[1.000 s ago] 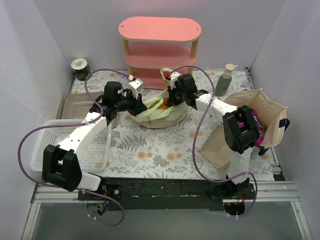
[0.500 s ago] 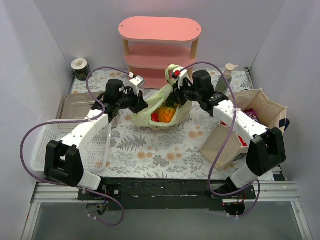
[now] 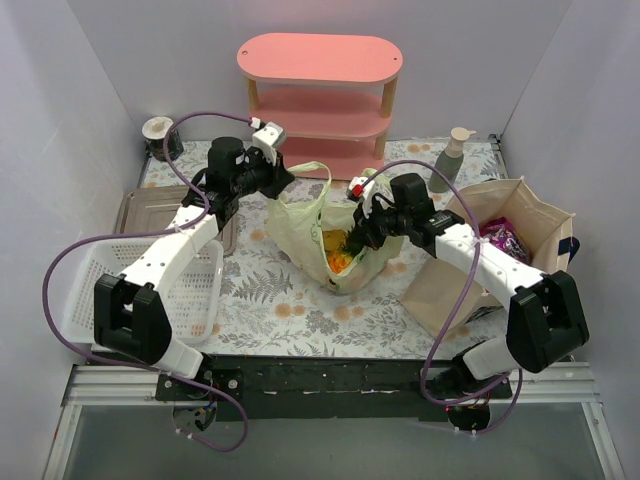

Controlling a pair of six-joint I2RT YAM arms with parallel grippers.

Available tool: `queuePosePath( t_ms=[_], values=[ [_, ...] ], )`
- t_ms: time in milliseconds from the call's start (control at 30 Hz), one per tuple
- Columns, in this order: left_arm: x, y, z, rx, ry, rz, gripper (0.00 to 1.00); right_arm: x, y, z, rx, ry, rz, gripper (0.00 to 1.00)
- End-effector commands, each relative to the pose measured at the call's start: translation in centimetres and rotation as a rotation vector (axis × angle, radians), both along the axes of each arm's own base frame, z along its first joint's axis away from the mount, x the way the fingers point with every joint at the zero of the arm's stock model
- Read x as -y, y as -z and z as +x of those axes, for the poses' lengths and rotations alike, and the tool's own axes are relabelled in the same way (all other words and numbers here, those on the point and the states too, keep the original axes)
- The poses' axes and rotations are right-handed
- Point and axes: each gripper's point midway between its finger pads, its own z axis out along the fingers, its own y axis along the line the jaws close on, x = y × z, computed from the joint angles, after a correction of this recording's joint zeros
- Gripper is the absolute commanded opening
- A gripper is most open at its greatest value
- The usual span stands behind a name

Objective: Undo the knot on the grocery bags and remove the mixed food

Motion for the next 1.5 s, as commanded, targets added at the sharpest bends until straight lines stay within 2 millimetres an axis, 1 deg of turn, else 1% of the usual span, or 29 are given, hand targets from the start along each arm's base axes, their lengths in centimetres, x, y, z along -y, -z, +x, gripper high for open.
queuePosePath(
  t_ms=[0, 167, 200, 233, 367, 400, 467, 500, 567, 600, 633, 700, 733, 800, 833, 867, 933, 967, 1000, 1067, 1100, 1167, 1233, 1267, 1300, 1333, 1367, 1400, 1467],
  values=[
    [0.1, 1.2, -0.6, -0.040, 0.010, 0.007, 0.00, -1.4, -7.2, -2.0, 0.141, -0.198, 0.118, 0.01],
    [0.0, 0.3, -0.1, -0.022, 0.001, 0.005, 0.00, -1.0, -8.8, -2.7, 0.262, -0.325, 0.066, 0.01],
    [0.2, -0.8, 0.2, -0.001, 0.005, -0.008, 0.00, -1.1, -8.9, -2.8, 0.266, -0.347, 0.071, 0.01],
    [0.4, -1.2, 0.3, 0.009, 0.010, -0.013, 0.00, -1.2, -9.4, -2.8, 0.280, -0.362, 0.081, 0.01],
    [1.1, -1.0, 1.2, 0.003, 0.028, -0.002, 0.00, -1.8, -11.7, -2.9, 0.330, -0.404, 0.126, 0.01],
    [1.0, -1.0, 1.3, 0.004, 0.023, 0.002, 0.00, -1.8, -12.7, -2.8, 0.348, -0.404, 0.133, 0.01],
    [0.8, -0.5, 1.3, 0.003, 0.018, 0.016, 0.00, -1.7, -13.2, -2.7, 0.353, -0.402, 0.130, 0.01],
    [0.3, -0.7, 1.7, 0.012, -0.017, 0.023, 0.00, -1.6, -13.4, -2.5, 0.371, -0.402, 0.119, 0.01],
    [0.0, -1.1, 1.8, 0.015, -0.050, 0.010, 0.00, -1.3, -12.4, -2.7, 0.337, -0.398, 0.090, 0.01],
    [-0.1, -1.9, 1.9, 0.036, -0.055, 0.002, 0.00, -1.0, -11.8, -2.4, 0.333, -0.389, 0.067, 0.01],
    [0.0, -2.4, 1.9, 0.047, -0.056, -0.006, 0.00, -0.7, -10.5, -2.6, 0.308, -0.388, 0.049, 0.01],
    [0.0, -3.9, 2.0, 0.072, -0.062, -0.030, 0.00, -0.2, -9.1, -2.6, 0.303, -0.372, 0.020, 0.01],
    [0.0, -4.4, 2.0, 0.083, -0.065, -0.035, 0.00, 0.1, -7.3, -2.9, 0.283, -0.373, 0.002, 0.01],
    [-0.5, -5.3, 2.5, 0.105, -0.107, -0.047, 0.00, 0.7, -6.0, -3.1, 0.295, -0.367, -0.025, 0.01],
    [-1.4, -5.5, 3.1, 0.116, -0.170, -0.040, 0.00, 0.9, -5.3, -3.0, 0.318, -0.372, -0.040, 0.01],
    [-1.8, -5.6, 3.4, 0.128, -0.197, -0.035, 0.00, 1.3, -4.0, -3.2, 0.309, -0.371, -0.059, 0.01],
    [-2.8, -5.0, 4.1, 0.141, -0.264, -0.019, 0.00, 1.8, -3.6, -3.5, 0.326, -0.373, -0.079, 0.01],
    [-3.2, -4.2, 4.3, 0.137, -0.284, 0.000, 0.00, 1.7, -4.2, -3.6, 0.344, -0.384, -0.069, 0.01],
    [-3.3, -2.7, 4.1, 0.113, -0.279, 0.026, 0.00, 1.2, -6.3, -3.7, 0.405, -0.380, -0.017, 0.01],
    [-3.1, -1.1, 3.4, 0.086, -0.242, 0.052, 0.00, 0.7, -8.8, -3.5, 0.425, -0.335, 0.050, 0.01],
    [-2.9, 0.7, 2.6, 0.050, -0.215, 0.067, 0.00, 0.2, -11.3, -2.9, 0.476, -0.319, 0.093, 0.01],
    [-2.2, 1.7, 1.5, 0.025, -0.149, 0.066, 0.00, -0.4, -13.5, -2.4, 0.479, -0.296, 0.139, 0.01],
    [-1.2, 2.5, 0.0, -0.017, -0.076, 0.044, 0.00, -1.2, -16.8, -1.8, 0.485, -0.262, 0.220, 0.01],
    [-0.9, 2.6, -0.3, -0.038, -0.058, 0.029, 0.00, -1.4, -17.9, -1.8, 0.477, -0.259, 0.256, 0.01],
    [-0.3, 3.0, -1.0, -0.071, -0.018, 0.019, 0.00, -2.0, -18.3, -1.9, 0.396, -0.265, 0.308, 0.01],
    [-0.1, 2.4, -0.9, -0.073, -0.011, 0.007, 0.00, -2.4, -20.7, -1.8, 0.417, -0.274, 0.351, 0.01],
    [0.1, 2.0, -1.0, -0.077, -0.001, -0.003, 0.00, -2.7, -21.3, -1.8, 0.398, -0.280, 0.374, 0.01],
    [0.2, 1.8, -1.1, -0.080, 0.005, -0.004, 0.00, -3.0, -21.3, -1.6, 0.321, -0.262, 0.404, 0.01],
    [0.1, 0.0, -0.7, -0.038, -0.003, -0.004, 0.00, -3.2, -21.9, -0.9, 0.299, -0.245, 0.444, 0.01]
  ],
)
